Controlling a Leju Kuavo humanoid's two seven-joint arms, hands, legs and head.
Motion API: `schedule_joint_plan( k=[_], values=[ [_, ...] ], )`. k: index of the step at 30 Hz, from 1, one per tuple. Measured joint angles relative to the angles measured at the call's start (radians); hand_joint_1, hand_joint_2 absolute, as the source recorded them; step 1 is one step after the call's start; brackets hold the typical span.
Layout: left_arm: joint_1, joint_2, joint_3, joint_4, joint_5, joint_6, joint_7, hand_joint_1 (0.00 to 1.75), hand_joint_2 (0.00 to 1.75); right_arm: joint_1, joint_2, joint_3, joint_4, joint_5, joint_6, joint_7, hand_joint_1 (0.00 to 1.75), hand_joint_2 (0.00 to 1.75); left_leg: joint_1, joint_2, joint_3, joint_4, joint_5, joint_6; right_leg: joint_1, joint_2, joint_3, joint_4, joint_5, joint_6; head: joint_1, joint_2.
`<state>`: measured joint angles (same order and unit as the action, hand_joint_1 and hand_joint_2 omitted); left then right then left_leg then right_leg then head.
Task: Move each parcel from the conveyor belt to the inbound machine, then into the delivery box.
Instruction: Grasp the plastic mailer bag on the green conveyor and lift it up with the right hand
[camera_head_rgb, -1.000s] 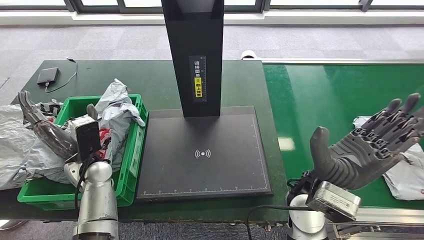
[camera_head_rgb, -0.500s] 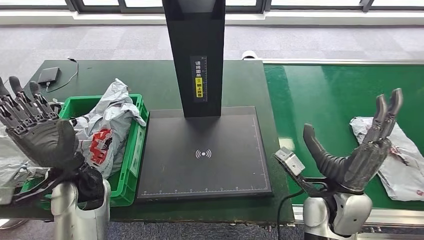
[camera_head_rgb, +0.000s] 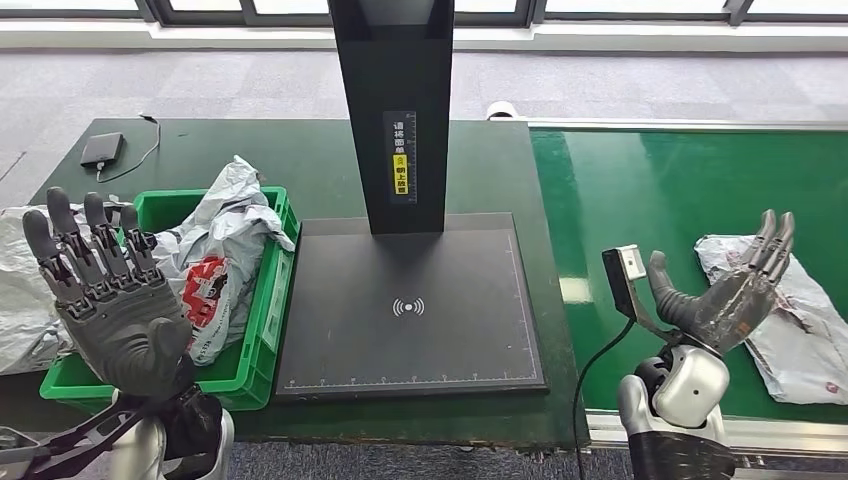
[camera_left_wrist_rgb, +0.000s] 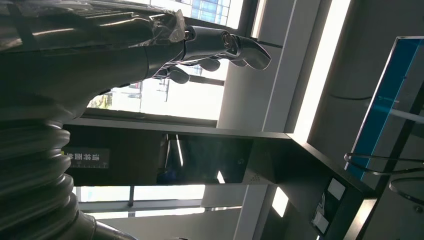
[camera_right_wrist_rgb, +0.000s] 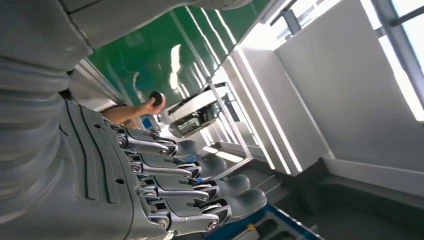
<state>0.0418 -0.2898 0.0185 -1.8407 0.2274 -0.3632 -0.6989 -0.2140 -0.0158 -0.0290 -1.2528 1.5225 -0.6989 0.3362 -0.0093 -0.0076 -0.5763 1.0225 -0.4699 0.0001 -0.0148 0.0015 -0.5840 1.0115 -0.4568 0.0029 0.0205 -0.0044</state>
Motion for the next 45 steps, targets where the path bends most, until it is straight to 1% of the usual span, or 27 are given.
schedule_joint_plan(
  k=[5, 8, 9, 11, 13, 14, 16, 18, 22, 24, 28, 35, 45],
  values=[
    [0.0, 0.0, -0.009, 0.0, -0.002, 0.0, 0.0, 0.0, 1.75, -0.012, -0.045, 0.041, 0.043, 0.0, 0.0, 0.008, 0.0, 1.75, 0.0, -0.001, -0.001, 0.0, 0.001, 0.0, 0.0, -0.001, 0.0, 0.0, 0.0, 0.0, 0.0, 0.0],
    [0.0, 0.0, -0.015, 0.002, -0.021, 0.003, 0.0, 0.0, 1.75, -0.029, -0.069, 0.081, 0.092, 0.0, 0.0, 0.084, 0.0, 1.75, 0.0, -0.001, -0.001, 0.0, 0.001, 0.0, 0.0, -0.001, 0.0, 0.0, 0.0, 0.0, 0.0, 0.0],
    [0.001, 0.001, -0.02, 0.002, -0.03, 0.008, 0.0, 0.0, 1.75, -0.035, -0.076, 0.092, 0.117, 0.0, 0.0, 0.096, 0.0, 1.75, 0.0, -0.001, -0.001, 0.0, 0.001, 0.0, 0.0, -0.001, 0.0, 0.0, 0.0, 0.0, 0.0, 0.0],
    [0.002, 0.002, -0.033, 0.003, -0.043, 0.021, 0.0, 0.0, 1.75, -0.046, -0.084, 0.094, 0.166, 0.0, 0.0, 0.066, 0.0, 1.75, 0.0, -0.002, -0.001, 0.0, 0.001, 0.0, 0.0, -0.002, 0.0, 0.0, 0.0, 0.0, 0.0, 0.0],
    [0.005, 0.002, -0.043, 0.003, -0.055, 0.038, 0.0, 0.0, 1.75, -0.062, -0.086, 0.065, 0.221, 0.0, 0.0, 0.005, 0.0, 1.75, 0.0, -0.002, -0.001, 0.0, 0.001, 0.0, 0.0, -0.001, 0.0, 0.0, 0.0, 0.0, 0.0, 0.0],
    [0.008, 0.002, -0.046, 0.002, -0.062, 0.049, 0.0, 0.0, 1.75, -0.073, -0.086, 0.036, 0.258, -0.001, 0.0, -0.031, 0.0, 1.75, 0.0, -0.002, -0.001, 0.001, 0.001, 0.001, 0.0, -0.002, 0.0, 0.0, 0.0, 0.0, 0.0, 0.0],
    [0.014, 0.002, -0.052, 0.0, -0.076, 0.068, 0.0, 0.0, 1.75, -0.102, -0.085, -0.047, 0.343, -0.002, 0.0, -0.09, 0.0, 1.75, 0.0, -0.003, -0.001, 0.001, 0.001, 0.001, 0.0, -0.003, 0.0, 0.0, 0.0, 0.001, 0.0, 0.0],
    [0.019, 0.003, -0.055, -0.002, -0.088, 0.082, 0.0, 0.0, 1.75, -0.136, -0.084, -0.133, 0.434, -0.003, 0.0, -0.116, 0.0, 1.75, 0.0, -0.003, -0.002, 0.001, 0.001, 0.001, -0.001, -0.003, 0.001, 0.0, 0.0, 0.001, 0.0, 0.0],
    [0.028, 0.003, -0.057, -0.01, -0.118, 0.101, 0.0, 0.0, 1.75, -0.204, -0.083, -0.251, 0.612, -0.002, 0.0, -0.096, 0.0, 1.75, -0.001, -0.002, -0.002, 0.001, 0.001, 0.002, -0.001, -0.001, 0.0, 0.0, 0.0, 0.001, 0.0, 0.0],
    [0.029, 0.003, -0.059, -0.011, -0.127, 0.109, 0.0, 0.0, 1.75, -0.23, -0.083, -0.289, 0.686, -0.002, 0.005, -0.079, 0.0, 1.75, 0.0, -0.002, -0.002, 0.001, 0.001, 0.002, 0.0, -0.002, 0.0, 0.0, 0.0, 0.001, 0.0, 0.0],
    [0.034, 0.003, -0.06, -0.011, -0.131, 0.114, 0.0, 0.0, 1.75, -0.262, -0.082, -0.35, 0.789, -0.001, 0.048, -0.053, 0.0, 1.75, 0.0, -0.002, -0.002, 0.001, 0.001, 0.001, 0.0, -0.002, 0.0, 0.0, 0.0, 0.001, 0.0, 0.0],
    [0.056, 0.003, -0.06, -0.012, -0.133, 0.113, 0.0, 0.0, 1.75, -0.283, -0.082, -0.405, 0.864, -0.001, 0.068, -0.043, 0.0, 1.75, 0.0, -0.002, -0.002, 0.001, 0.001, 0.001, 0.0, -0.002, -0.001, 0.0, 0.0, 0.001, 0.0, 0.0],
    [0.077, 0.002, -0.061, -0.015, -0.147, 0.119, 0.0, 0.0, 1.75, -0.294, -0.082, -0.417, 0.895, 0.0, 0.09, -0.006, 0.0, 1.75, 0.0, -0.002, -0.002, 0.001, 0.001, 0.002, 0.0, -0.002, -0.001, 0.0, 0.0, 0.001, 0.0, 0.0]
  ],
)
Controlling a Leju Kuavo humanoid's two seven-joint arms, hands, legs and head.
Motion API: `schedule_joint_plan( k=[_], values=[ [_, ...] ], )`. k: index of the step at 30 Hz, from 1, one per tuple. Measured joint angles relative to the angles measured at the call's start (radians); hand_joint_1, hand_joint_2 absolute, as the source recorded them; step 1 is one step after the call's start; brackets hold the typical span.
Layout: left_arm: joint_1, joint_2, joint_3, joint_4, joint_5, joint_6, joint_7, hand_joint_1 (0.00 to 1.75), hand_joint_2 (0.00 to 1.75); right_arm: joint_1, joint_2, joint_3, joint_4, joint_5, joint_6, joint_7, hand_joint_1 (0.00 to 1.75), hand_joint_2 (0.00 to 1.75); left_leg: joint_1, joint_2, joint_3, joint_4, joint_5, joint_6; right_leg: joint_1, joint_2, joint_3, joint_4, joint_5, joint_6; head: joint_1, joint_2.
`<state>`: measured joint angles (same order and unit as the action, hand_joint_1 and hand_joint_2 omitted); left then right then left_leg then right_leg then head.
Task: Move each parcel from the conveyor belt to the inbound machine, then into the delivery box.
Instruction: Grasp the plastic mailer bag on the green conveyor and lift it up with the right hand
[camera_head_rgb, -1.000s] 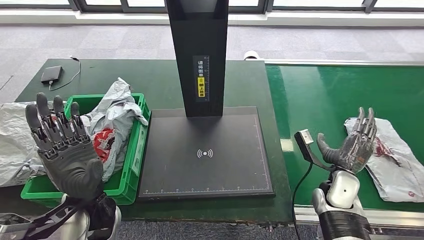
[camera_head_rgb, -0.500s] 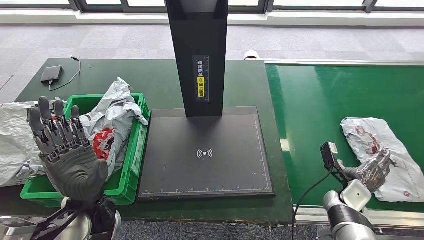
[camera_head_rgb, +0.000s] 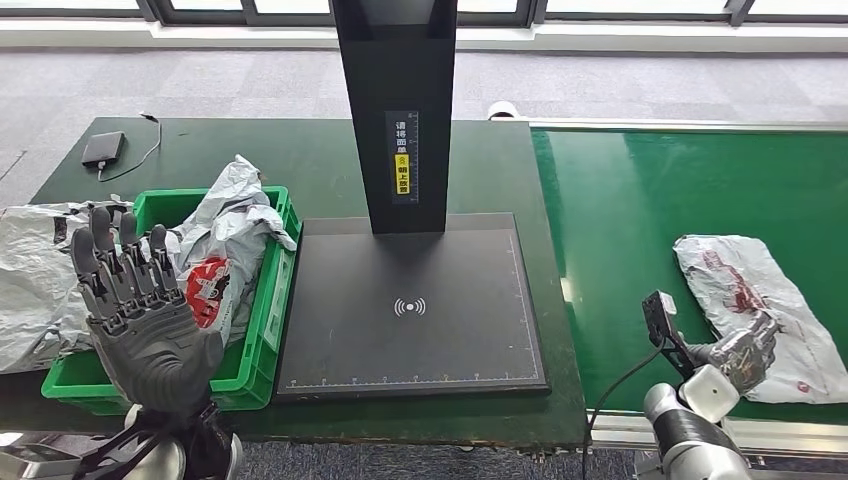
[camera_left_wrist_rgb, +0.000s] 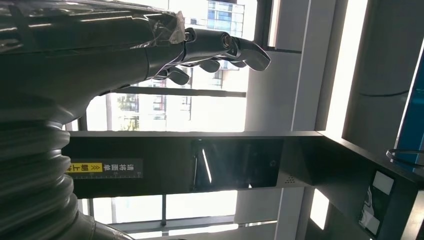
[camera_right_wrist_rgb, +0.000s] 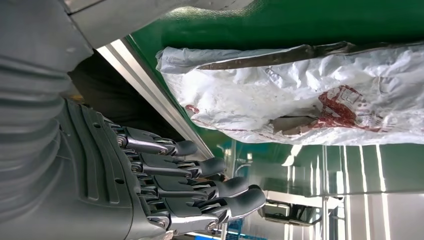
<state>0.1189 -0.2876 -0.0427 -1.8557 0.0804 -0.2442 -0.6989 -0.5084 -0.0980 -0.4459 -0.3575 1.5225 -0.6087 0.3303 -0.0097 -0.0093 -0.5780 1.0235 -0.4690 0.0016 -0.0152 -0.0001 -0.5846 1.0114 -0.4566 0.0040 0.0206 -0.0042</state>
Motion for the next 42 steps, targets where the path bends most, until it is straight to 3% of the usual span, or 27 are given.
schedule_joint_plan(
  k=[14, 19, 26, 36, 42],
  values=[
    [0.007, 0.0, 0.001, 0.001, 0.001, 0.053, 0.0, 0.0, 1.75, -0.021, 0.004, 0.0, 0.026, 0.0, 0.084, 0.05, 0.0, 1.75, 0.0, 0.0, 0.0, 0.0, 0.0, 0.0, 0.0, 0.0, 0.0, 0.0, 0.0, 0.0, 0.0, 0.0],
    [0.007, 0.0, 0.001, 0.01, -0.004, 0.053, 0.0, 0.0, 1.75, -0.022, 0.004, 0.0, 0.034, -0.001, 0.157, 0.115, 0.0, 1.75, 0.0, 0.0, 0.0, 0.0, 0.0, 0.0, 0.0, 0.0, 0.0, 0.0, 0.0, 0.0, 0.0, 0.0],
    [0.005, 0.0, 0.002, 0.03, -0.006, 0.064, 0.0, 0.0, 1.75, -0.022, -0.002, -0.001, 0.037, -0.001, 0.108, 0.13, 0.0, 1.75, 0.0, 0.0, 0.0, 0.0, 0.0, 0.0, 0.0, 0.0, 0.0, 0.0, 0.0, 0.0, 0.0, 0.0],
    [0.003, 0.0, 0.002, 0.061, -0.004, 0.078, 0.0, 0.0, 1.75, -0.022, -0.05, -0.016, 0.048, 0.0, 0.055, 0.153, 0.0, 1.75, 0.0, 0.0, 0.0, 0.0, 0.0, 0.0, 0.0, 0.0, 0.0, 0.0, 0.0, 0.0, 0.0, 0.0],
    [0.002, 0.0, 0.002, 0.077, -0.019, 0.091, 0.0, 0.0, 1.75, -0.022, -0.066, -0.016, 0.054, 0.0, 0.066, 0.176, 0.0, 1.75, 0.0, 0.0, 0.0, 0.0, 0.0, 0.0, 0.0, 0.0, 0.0, 0.0, 0.0, 0.0, 0.0, 0.0]
  ],
)
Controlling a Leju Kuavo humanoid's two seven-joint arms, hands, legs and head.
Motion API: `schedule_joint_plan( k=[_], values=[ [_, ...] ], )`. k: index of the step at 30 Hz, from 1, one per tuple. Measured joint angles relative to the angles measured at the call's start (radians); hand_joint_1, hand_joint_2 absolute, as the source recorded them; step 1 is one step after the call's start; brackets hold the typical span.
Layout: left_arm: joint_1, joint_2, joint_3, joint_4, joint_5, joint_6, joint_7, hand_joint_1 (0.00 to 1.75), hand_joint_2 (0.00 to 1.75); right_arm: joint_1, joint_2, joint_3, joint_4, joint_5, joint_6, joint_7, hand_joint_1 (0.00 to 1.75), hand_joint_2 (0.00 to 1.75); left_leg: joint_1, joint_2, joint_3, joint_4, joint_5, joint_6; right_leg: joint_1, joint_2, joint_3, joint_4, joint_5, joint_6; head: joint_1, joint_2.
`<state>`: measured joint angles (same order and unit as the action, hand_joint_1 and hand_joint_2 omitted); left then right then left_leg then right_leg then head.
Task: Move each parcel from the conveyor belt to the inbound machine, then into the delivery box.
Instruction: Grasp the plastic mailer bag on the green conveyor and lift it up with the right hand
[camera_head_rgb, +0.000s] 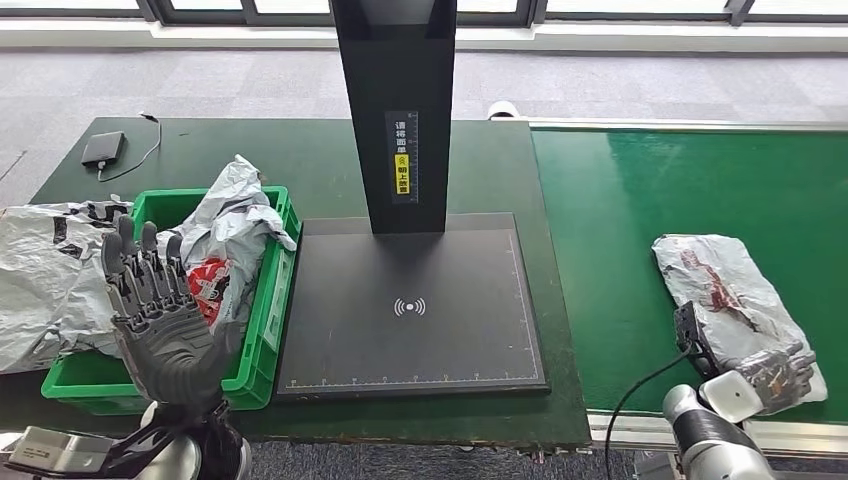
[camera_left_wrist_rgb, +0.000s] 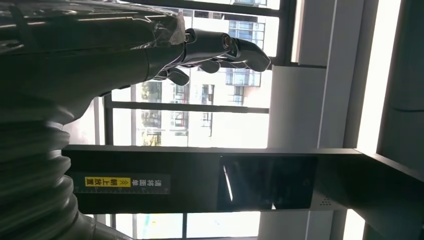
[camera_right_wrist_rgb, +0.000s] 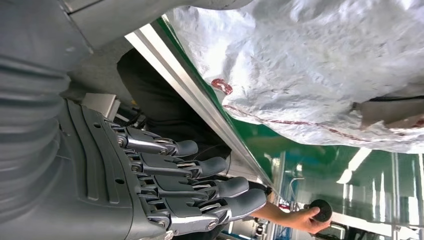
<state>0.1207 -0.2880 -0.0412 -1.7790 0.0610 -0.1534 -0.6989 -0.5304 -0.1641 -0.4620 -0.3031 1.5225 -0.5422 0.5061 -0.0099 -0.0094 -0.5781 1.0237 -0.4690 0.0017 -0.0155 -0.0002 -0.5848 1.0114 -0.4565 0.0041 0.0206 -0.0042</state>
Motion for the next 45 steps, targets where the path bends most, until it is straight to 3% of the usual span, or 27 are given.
schedule_joint_plan(
  k=[5, 13, 20, 36, 37, 40, 41, 45],
  values=[
    [0.0, 0.0, 0.0, 0.005, 0.0, 0.007, 0.0, 0.0, 1.75, -0.001, -0.003, 0.0, 0.005, 0.0, 0.023, 0.0, 0.0, 1.75, 0.0, 0.0, 0.0, 0.0, 0.0, 0.0, 0.0, 0.0, 0.0, 0.0, 0.0, 0.0, 0.0, 0.0],
    [0.0, 0.0, 0.0, 0.006, -0.002, -0.002, 0.0, 0.0, 1.75, -0.01, 0.0, -0.019, 0.015, -0.009, 0.155, -0.074, 0.0, 1.75, 0.0, 0.0, 0.0, 0.0, 0.0, 0.0, 0.0, 0.0, 0.0, 0.0, 0.0, 0.0, 0.0, 0.0],
    [-0.001, 0.0, 0.0, 0.006, -0.016, -0.011, 0.0, 0.0, 1.75, -0.017, 0.009, -0.074, 0.019, -0.079, 0.309, -0.234, 0.0, 1.75, 0.0, 0.0, 0.0, 0.0, 0.0, 0.0, 0.0, 0.0, 0.0, 0.0, 0.0, 0.0, 0.0, 0.0],
    [-0.001, 0.0, 0.0, 0.007, -0.018, -0.005, 0.0, 0.0, 1.75, -0.031, 0.023, -0.104, 0.021, -0.071, 0.331, -0.241, 0.0, 1.75, 0.0, 0.001, 0.0, 0.0, 0.0, 0.0, 0.0, 0.001, 0.0, 0.0, 0.001, 0.001, 0.0, 0.0],
    [-0.001, 0.0, 0.0, 0.007, -0.02, -0.003, 0.0, 0.0, 1.75, -0.032, 0.024, -0.106, 0.021, -0.07, 0.335, -0.241, 0.2, 1.75, 0.0, 0.001, 0.0, 0.0, 0.0, 0.0, 0.0, 0.001, 0.0, 0.0, 0.001, 0.001, 0.0, 0.0],
    [-0.001, 0.0, 0.0, 0.011, -0.02, 0.0, 0.0, 0.0, 1.75, -0.038, 0.026, -0.109, 0.021, -0.054, 0.378, -0.235, 1.51, 1.75, 0.0, 0.001, 0.001, 0.0, 0.0, 0.0, 0.0, 0.001, 0.0, 0.0, 0.001, 0.001, 0.0, 0.0],
    [-0.002, 0.0, 0.0, 0.013, -0.02, 0.0, 0.0, 0.0, 1.75, -0.041, 0.026, -0.109, 0.021, -0.048, 0.398, -0.233, 1.75, 1.75, 0.0, 0.002, 0.001, 0.0, 0.0, 0.0, 0.0, 0.002, 0.0, 0.0, 0.0, 0.001, 0.0, 0.0],
    [-0.002, 0.0, 0.0, 0.021, -0.023, 0.004, 0.0, 0.0, 1.75, -0.047, 0.028, -0.109, 0.021, -0.03, 0.445, -0.234, 1.75, 1.75, 0.0, 0.002, 0.001, 0.0, 0.0, 0.001, 0.0, 0.002, 0.001, 0.0, 0.001, 0.001, 0.0, 0.0]
  ],
)
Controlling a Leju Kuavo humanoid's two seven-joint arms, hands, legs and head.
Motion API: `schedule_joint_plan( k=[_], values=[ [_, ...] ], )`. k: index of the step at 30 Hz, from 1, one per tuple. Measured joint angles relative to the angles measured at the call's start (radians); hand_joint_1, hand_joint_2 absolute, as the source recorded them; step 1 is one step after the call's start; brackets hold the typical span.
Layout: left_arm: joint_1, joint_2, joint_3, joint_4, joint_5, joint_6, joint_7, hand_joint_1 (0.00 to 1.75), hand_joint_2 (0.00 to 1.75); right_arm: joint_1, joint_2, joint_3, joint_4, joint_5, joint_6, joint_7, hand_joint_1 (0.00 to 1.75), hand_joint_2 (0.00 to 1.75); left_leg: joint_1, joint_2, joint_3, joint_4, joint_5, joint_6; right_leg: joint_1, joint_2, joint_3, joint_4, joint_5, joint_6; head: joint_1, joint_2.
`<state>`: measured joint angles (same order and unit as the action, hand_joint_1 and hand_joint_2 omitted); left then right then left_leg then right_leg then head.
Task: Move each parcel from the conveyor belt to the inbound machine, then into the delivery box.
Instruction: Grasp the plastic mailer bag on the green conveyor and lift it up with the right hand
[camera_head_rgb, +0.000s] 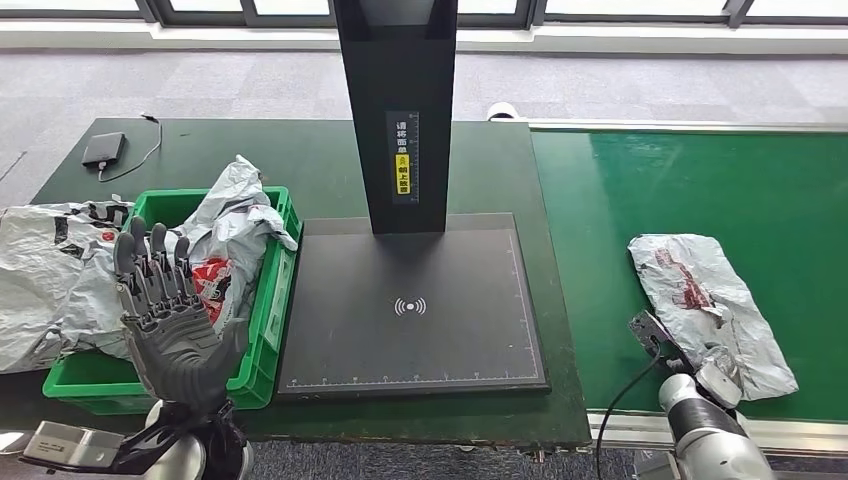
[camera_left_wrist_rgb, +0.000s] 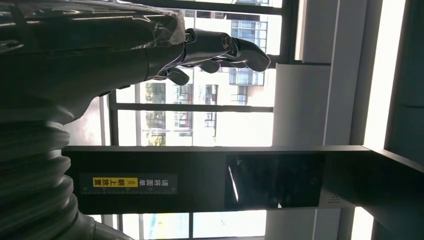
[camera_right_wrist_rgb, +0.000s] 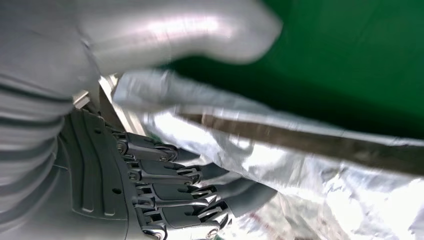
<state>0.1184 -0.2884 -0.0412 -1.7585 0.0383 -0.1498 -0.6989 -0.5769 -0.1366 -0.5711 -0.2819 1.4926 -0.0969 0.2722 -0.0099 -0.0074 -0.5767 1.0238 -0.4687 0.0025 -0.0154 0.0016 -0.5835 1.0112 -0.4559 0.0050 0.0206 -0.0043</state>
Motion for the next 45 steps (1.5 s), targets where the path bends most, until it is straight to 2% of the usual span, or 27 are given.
schedule_joint_plan(
  k=[9, 18, 20, 22, 24, 27, 29, 31, 34, 37, 45],
  values=[
    [0.0, 0.0, 0.0, 0.002, 0.013, 0.007, 0.0, 0.0, 1.75, -0.006, 0.005, 0.0, 0.0, 0.024, -0.019, 0.011, 1.75, 1.75, 0.0, 0.001, 0.0, 0.0, 0.0, 0.0, 0.0, 0.001, 0.0, 0.0, 0.001, 0.001, 0.0, 0.0],
    [0.0, 0.0, 0.001, 0.002, 0.014, 0.008, 0.0, 0.0, 1.75, -0.006, 0.028, 0.0, 0.0, 0.029, -0.078, 0.0, 1.75, 1.75, 0.0, 0.0, 0.0, 0.0, 0.0, 0.0, 0.0, 0.001, 0.0, 0.0, 0.001, 0.001, 0.0, 0.0],
    [0.001, 0.0, 0.002, 0.002, 0.014, 0.012, 0.0, 0.0, 1.75, -0.006, 0.034, 0.0, 0.0, 0.029, -0.117, -0.019, 1.75, 1.75, 0.0, 0.0, -0.001, 0.0, 0.0, 0.0, 0.0, 0.0, 0.0, 0.0, 0.001, 0.001, 0.0, 0.0],
    [0.001, 0.0, 0.005, 0.002, 0.015, 0.023, 0.0, 0.0, 1.75, -0.005, 0.049, 0.0, -0.005, 0.029, -0.218, -0.074, 1.75, 1.75, 0.0, 0.0, -0.001, 0.0, 0.0, 0.0, 0.0, 0.001, -0.001, 0.0, 0.001, 0.001, 0.0, 0.0],
    [0.002, 0.0, 0.007, 0.002, 0.017, 0.033, 0.0, 0.0, 1.75, -0.006, 0.072, 0.0, -0.018, 0.025, -0.359, -0.174, 1.75, 1.75, 0.0, 0.001, -0.001, 0.0, 0.0, 0.0, 0.0, 0.001, -0.001, 0.0, 0.001, 0.001, 0.0, 0.0],
    [0.002, 0.0, 0.011, 0.002, 0.02, 0.036, 0.0, 0.0, 1.75, 0.003, 0.135, 0.001, -0.082, -0.044, -0.539, -0.428, 1.75, 1.75, 0.001, 0.001, -0.001, 0.0, 0.001, 0.0, 0.001, 0.001, -0.001, 0.0, 0.001, 0.0, 0.0, 0.0],
    [0.002, 0.0, 0.014, 0.004, 0.016, 0.035, 0.0, 0.0, 1.75, 0.032, 0.203, 0.009, -0.186, -0.138, -0.59, -0.612, 1.75, 1.75, 0.002, 0.001, -0.001, 0.0, 0.001, -0.001, 0.002, 0.001, -0.001, 0.0, 0.001, 0.0, 0.0, 0.0],
    [0.002, -0.001, 0.016, 0.008, 0.011, 0.031, 0.0, 0.0, 1.75, 0.068, 0.269, 0.026, -0.293, -0.2, -0.603, -0.716, 1.75, 1.75, 0.003, 0.001, -0.001, 0.0, 0.001, -0.001, 0.003, 0.001, -0.002, 0.0, 0.0, 0.0, 0.0, 0.0],
    [0.002, -0.001, 0.02, 0.012, 0.009, 0.029, 0.0, 0.0, 1.75, 0.1, 0.331, 0.046, -0.391, -0.219, -0.604, -0.744, 1.75, 1.75, 0.003, -0.002, -0.001, 0.0, 0.001, -0.001, 0.003, -0.001, -0.002, 0.0, 0.0, -0.001, 0.0, 0.0],
    [0.003, -0.001, 0.024, 0.013, 0.009, 0.028, 0.0, 0.0, 1.75, 0.115, 0.363, 0.052, -0.45, -0.224, -0.604, -0.745, 1.75, 1.75, 0.003, -0.001, -0.002, 0.0, 0.001, -0.001, 0.002, -0.001, -0.001, 0.0, -0.001, -0.002, 0.0, 0.0],
    [0.003, -0.002, 0.028, 0.014, 0.009, 0.028, 0.0, 0.0, 1.75, 0.131, 0.387, 0.063, -0.498, -0.225, -0.604, -0.746, 1.75, 1.75, 0.001, 0.0, -0.002, 0.0, 0.001, -0.001, 0.001, 0.001, -0.002, 0.0, 0.0, -0.001, 0.0, 0.0]
  ],
)
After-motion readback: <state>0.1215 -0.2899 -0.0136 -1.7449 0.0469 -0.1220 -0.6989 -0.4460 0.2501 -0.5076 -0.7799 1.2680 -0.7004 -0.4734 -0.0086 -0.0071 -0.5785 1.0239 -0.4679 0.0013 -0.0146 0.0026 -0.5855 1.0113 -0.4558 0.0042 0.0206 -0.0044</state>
